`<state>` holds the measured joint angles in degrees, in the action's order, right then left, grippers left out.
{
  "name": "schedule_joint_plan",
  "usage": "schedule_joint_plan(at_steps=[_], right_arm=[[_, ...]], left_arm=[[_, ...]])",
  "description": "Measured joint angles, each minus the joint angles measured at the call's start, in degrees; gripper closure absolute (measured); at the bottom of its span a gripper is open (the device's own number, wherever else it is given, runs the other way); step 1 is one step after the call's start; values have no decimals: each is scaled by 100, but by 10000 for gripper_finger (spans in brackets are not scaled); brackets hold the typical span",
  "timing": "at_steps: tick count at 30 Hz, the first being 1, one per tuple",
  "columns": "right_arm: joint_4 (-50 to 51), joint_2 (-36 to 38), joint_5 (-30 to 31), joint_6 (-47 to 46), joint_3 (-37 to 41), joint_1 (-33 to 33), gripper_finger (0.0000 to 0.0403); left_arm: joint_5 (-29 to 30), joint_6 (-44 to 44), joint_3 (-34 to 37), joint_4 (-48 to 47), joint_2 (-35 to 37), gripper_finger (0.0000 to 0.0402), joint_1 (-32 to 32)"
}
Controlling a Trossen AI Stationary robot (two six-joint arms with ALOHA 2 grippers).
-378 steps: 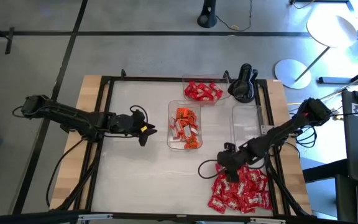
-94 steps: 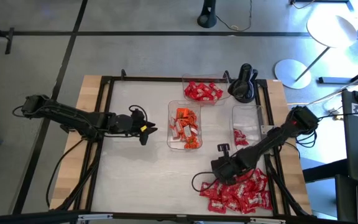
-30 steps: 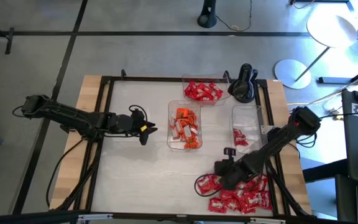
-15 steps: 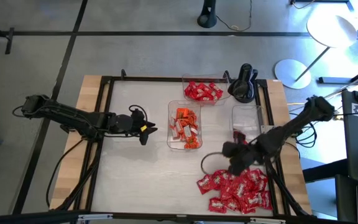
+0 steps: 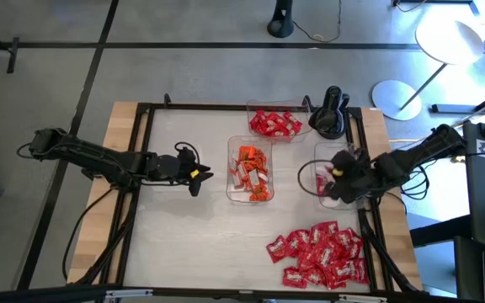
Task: Sort candy
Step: Put the red candy pack into the bottom right transparent bin
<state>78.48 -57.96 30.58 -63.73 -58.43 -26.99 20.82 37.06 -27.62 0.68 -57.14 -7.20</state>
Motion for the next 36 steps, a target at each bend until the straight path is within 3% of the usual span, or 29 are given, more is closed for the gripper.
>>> schedule_joint_plan(at_steps=[4, 13, 17, 26, 31, 36], right_arm=[[88, -7, 157, -354, 253, 12, 361], [-127, -39, -512, -533, 1124, 12, 351], [-423, -41, -492, -506, 1329, 3, 307], [-578, -39, -529, -467, 1405, 3, 165], [-641, -39, -923, -350, 1405, 3, 128], [-922, -39, -1081, -349, 1405, 1, 118]], left_arm=[[0, 29, 2, 36, -2, 274, 4], [0, 183, 2, 88, 0, 274, 4], [0, 258, 2, 185, -1, 274, 4], [0, 370, 2, 180, -1, 274, 4], [0, 368, 2, 182, 0, 274, 7], [0, 357, 2, 182, -1, 274, 7]])
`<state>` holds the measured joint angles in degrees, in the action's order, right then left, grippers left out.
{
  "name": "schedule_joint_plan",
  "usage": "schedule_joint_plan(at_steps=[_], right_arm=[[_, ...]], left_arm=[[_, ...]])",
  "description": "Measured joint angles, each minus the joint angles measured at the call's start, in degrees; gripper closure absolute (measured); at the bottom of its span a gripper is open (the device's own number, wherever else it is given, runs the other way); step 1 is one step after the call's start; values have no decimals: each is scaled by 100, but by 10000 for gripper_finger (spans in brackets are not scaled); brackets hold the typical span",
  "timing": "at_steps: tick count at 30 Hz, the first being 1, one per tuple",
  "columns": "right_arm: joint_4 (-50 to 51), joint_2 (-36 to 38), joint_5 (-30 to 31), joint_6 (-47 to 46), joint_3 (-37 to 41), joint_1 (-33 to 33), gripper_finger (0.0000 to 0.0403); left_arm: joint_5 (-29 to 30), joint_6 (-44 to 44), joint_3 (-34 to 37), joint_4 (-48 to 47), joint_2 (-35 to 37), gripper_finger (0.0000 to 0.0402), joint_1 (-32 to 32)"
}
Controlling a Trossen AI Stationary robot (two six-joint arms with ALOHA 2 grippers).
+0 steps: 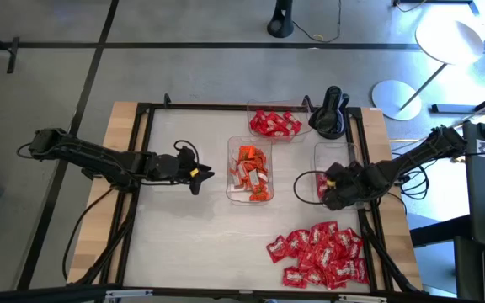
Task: Sort candy
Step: Put the red candy pack into the bottom right transparent bin
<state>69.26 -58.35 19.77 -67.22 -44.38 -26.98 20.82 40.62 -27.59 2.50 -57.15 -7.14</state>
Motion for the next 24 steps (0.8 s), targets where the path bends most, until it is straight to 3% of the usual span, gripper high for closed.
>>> schedule_joint_plan(at_steps=[10, 18, 20, 24], right_arm=[[-440, 0, -1050, 254, -22, 0, 121], [-1194, 0, -1548, 497, -546, 119, 121], [-1686, 0, -1429, 748, -633, 111, 121], [-3808, -171, -1137, 1896, -516, 109, 121]], left_arm=[[0, -40, 0, 125, -2, 274, 0], [20, -431, 0, 121, -1, 274, 0], [69, -548, 0, 120, -2, 274, 0], [105, -619, 0, 122, -2, 274, 0]])
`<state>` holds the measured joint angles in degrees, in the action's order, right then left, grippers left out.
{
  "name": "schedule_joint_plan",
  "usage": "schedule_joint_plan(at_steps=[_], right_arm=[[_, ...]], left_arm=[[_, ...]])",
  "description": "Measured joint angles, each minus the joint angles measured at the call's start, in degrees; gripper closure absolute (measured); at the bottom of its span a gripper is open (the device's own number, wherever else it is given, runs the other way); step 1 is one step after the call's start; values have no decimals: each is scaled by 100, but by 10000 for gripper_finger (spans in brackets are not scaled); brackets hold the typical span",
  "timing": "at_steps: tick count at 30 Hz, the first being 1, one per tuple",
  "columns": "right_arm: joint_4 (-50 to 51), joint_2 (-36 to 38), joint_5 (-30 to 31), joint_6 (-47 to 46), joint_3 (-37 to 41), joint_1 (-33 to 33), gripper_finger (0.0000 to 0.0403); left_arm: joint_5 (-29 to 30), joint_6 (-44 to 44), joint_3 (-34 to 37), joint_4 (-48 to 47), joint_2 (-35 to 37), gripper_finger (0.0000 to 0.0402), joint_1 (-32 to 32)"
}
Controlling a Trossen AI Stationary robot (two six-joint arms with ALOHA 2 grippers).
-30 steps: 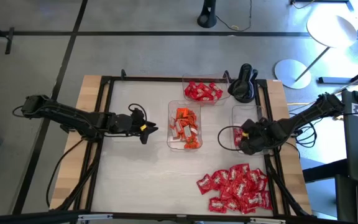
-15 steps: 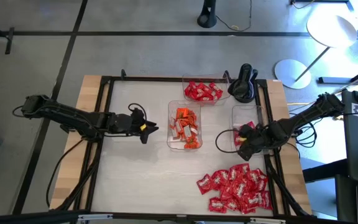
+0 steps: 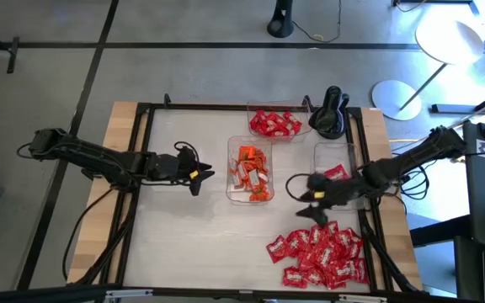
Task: Sort candy
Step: Put the red candy pack into the bottom right transparent bin
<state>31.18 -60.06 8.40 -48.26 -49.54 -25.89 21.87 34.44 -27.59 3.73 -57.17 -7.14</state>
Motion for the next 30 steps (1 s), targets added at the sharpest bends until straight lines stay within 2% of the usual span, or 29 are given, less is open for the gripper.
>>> schedule_joint_plan(at_steps=[3, 7, 12, 18, 21, 26, 30], right_arm=[[-1177, -395, -166, 765, 136, -2, 121], [-1573, -1119, -714, 1381, 158, -1, 121], [-1535, -2183, -1446, 1387, 166, -2, 121], [-1778, -3064, -1803, 1376, 169, 0, 121], [-2166, -3324, -2006, 1366, 169, 0, 121], [-2433, -3609, -2015, 1271, 169, 0, 125], [-2539, -3675, -2005, 1253, 169, 0, 158]], left_arm=[[7, 1, 0, 1, 0, 274, 0], [10, 192, 0, 0, 0, 274, 0], [11, 304, 0, -4, 1, 274, 0], [11, 299, 0, -2, 0, 274, 0], [11, 267, 0, 0, 0, 274, 0], [122, 267, 0, 18, 0, 274, 0], [136, 275, 0, 20, 0, 274, 0]])
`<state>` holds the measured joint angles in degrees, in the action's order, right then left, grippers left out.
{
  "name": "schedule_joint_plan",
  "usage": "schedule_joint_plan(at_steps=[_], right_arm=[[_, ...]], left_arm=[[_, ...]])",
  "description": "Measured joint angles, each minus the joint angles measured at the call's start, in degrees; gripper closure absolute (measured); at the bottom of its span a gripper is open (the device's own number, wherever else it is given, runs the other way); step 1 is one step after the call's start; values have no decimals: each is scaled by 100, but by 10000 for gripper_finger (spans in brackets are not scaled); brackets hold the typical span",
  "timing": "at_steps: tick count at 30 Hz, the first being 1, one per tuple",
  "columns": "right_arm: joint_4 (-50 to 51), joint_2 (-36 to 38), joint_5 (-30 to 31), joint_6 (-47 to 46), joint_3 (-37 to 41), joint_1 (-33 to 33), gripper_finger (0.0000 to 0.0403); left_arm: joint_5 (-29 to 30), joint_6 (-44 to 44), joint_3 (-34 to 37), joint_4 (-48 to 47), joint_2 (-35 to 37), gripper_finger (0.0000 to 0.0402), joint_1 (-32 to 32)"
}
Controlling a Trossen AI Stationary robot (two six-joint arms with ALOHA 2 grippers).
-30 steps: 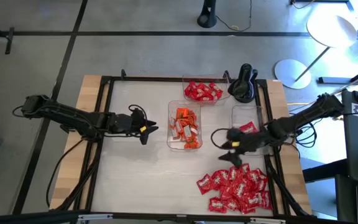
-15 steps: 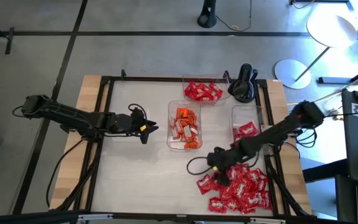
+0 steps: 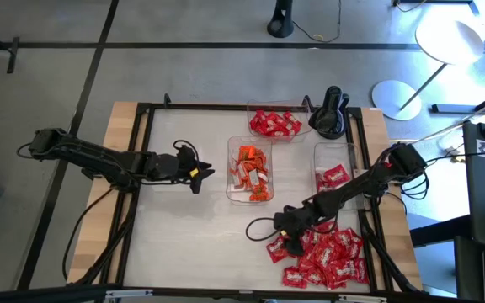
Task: Sort candy
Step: Put the red candy pack into the bottom right transparent bin
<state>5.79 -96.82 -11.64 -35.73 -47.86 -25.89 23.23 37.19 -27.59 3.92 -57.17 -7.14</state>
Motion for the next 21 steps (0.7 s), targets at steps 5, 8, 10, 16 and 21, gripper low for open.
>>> schedule_joint_plan(at_steps=[5, 8, 10, 16, 21], right_arm=[[-17, 2, -2, 0, 0, 0, 253], [18, 2, -2, 1, 0, 0, 323], [27, 2, -2, 16, 0, 0, 370], [55, 43, 20, 26, 0, -54, 391], [449, 420, 64, 46, -35, -76, 397]], left_arm=[[4, -8, 0, 2, 0, 274, 0], [4, -8, 0, 0, 1, 274, 0], [4, -8, 0, -1, 0, 274, 0], [4, -8, 0, 0, 0, 274, 0], [4, 11, 0, 3, 0, 274, 0]])
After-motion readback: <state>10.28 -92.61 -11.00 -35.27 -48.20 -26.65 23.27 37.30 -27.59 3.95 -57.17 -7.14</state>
